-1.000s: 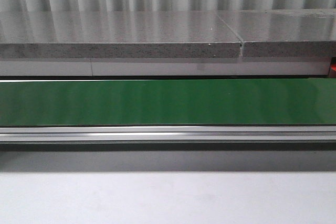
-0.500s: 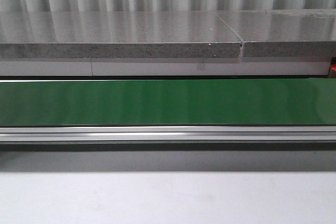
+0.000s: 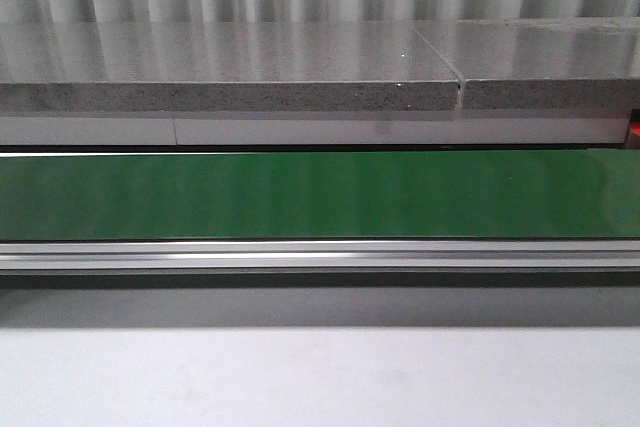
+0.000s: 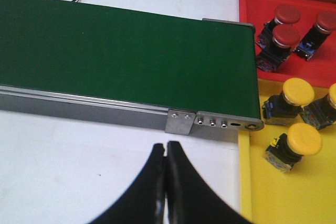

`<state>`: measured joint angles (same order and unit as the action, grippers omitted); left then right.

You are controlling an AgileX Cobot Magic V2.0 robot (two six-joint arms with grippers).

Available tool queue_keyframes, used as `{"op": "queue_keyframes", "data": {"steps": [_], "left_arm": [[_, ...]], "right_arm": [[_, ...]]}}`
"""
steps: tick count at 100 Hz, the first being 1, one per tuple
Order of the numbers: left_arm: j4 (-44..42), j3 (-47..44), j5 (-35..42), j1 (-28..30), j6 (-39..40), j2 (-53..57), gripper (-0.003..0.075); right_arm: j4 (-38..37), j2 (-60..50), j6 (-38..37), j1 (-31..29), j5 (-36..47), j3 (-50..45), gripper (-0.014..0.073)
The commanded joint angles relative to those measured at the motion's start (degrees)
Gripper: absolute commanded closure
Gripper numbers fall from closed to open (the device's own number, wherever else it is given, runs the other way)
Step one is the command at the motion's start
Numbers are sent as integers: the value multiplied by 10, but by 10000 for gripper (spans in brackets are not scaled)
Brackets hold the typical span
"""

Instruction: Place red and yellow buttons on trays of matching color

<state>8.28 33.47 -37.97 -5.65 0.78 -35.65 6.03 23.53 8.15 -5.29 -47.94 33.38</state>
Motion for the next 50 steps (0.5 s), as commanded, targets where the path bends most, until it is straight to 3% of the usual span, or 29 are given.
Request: {"op": "queue_keyframes", "data": {"steps": [1, 50], "left_arm": [[9, 14, 35, -3, 0, -1, 740], [9, 14, 35, -3, 0, -1, 740]], "right_arm": [[2, -14, 7, 1, 37, 3, 660], [2, -24, 7, 1, 35, -3, 660]]}}
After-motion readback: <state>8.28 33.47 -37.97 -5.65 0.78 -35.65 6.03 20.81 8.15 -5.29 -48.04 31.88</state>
